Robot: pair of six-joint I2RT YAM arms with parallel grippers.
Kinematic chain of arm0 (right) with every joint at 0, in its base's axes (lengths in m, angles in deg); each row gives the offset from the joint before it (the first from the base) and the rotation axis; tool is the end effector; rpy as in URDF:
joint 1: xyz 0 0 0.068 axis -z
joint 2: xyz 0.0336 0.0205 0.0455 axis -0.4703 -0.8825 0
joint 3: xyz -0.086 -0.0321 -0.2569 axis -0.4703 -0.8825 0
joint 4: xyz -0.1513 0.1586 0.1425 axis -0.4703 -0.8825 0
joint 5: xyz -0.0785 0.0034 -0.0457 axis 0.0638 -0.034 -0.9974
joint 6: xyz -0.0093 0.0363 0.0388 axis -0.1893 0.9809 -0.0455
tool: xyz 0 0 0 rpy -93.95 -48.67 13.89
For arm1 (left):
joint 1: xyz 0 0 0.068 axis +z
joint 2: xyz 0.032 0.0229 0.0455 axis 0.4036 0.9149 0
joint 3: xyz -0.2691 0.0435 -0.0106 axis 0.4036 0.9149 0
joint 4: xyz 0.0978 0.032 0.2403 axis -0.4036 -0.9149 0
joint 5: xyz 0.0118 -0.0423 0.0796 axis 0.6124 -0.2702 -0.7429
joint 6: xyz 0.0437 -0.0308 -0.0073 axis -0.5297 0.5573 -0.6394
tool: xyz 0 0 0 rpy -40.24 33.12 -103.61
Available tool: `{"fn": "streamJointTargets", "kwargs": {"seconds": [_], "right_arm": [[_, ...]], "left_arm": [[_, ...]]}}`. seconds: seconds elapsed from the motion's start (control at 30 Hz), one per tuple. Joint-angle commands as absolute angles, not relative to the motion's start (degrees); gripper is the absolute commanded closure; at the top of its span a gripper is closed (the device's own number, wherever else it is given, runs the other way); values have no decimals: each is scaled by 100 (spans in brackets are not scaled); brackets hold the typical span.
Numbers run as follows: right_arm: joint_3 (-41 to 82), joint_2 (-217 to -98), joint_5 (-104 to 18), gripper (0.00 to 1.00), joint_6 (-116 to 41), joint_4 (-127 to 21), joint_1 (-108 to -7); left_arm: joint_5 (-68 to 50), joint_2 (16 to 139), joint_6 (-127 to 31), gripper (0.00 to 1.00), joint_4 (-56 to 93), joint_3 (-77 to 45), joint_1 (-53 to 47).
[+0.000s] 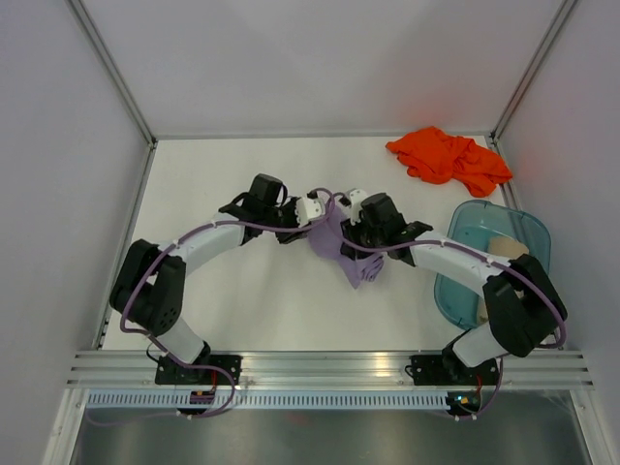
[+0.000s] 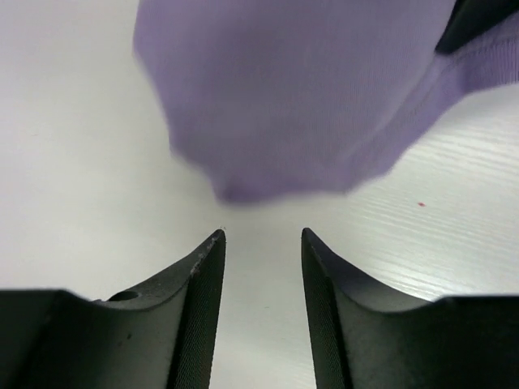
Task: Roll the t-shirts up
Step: Place the rolled tshirt into the container
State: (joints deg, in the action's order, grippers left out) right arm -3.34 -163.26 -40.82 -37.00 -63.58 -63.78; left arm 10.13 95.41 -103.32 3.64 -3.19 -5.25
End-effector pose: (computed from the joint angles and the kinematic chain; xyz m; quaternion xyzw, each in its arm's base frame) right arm 0.2523 0.1892 0.2081 -0.2574 0.8877 0.2134 0.3165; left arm 0.2928 -0.1815 0.2145 0.6056 0.6751 -0.1721 0.3846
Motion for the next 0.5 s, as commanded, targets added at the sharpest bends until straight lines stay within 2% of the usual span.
{"fn": "streamJointTargets", "kwargs": {"seconds": [0.0, 0.1, 0.3, 0.47], "right_arm": [[-259, -15650, -4601, 100, -3534, -6144, -5856], [-84, -15378, -4945, 100, -3543, -6477, -5478], [566, -14728, -5954, 100, -3350, -7988, -4248], [524, -14218, -6842, 100, -3043, -9053, -3247]], "left_arm": [[642, 9425, -9316, 51, 407, -939, -353], [572, 9354, -8885, 44, -32, -1326, -257], [106, 9117, -8560, 43, -235, -1143, -186], [-26, 8749, -8304, 43, -209, -914, -98]]}}
